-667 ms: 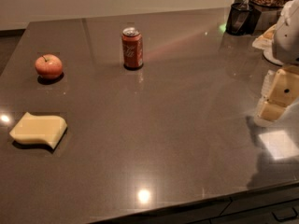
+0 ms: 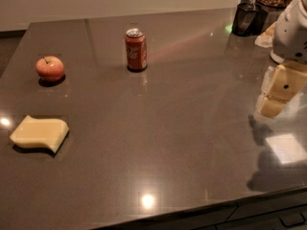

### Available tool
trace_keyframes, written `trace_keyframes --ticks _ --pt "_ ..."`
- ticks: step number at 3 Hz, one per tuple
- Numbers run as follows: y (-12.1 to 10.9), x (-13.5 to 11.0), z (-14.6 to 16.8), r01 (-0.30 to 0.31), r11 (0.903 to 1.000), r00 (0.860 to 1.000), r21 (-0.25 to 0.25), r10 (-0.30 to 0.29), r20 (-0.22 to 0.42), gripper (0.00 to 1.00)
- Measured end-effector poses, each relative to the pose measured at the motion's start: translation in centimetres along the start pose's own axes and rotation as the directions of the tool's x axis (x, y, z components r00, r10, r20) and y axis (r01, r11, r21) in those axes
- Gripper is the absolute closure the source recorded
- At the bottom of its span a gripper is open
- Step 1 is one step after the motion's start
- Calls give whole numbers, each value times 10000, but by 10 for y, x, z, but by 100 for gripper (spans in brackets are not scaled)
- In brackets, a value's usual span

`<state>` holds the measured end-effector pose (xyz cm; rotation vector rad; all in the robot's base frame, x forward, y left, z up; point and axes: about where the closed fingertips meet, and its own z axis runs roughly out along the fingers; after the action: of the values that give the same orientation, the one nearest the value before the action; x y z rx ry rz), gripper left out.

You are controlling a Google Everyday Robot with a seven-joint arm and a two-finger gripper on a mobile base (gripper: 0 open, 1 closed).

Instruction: Move coke can near sponge

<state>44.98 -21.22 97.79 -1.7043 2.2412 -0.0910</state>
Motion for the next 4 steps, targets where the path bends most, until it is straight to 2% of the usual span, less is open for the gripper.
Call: trace_keyframes --ticks 2,3,4 --pt "-60 -55 54 -793 9956 9968 507 790 72 0" --pt "-92 -77 77 -1777 9817 9825 681 1732 681 0" --pt "-117 -111 100 -2675 9614 9539 649 2546 1592 0"
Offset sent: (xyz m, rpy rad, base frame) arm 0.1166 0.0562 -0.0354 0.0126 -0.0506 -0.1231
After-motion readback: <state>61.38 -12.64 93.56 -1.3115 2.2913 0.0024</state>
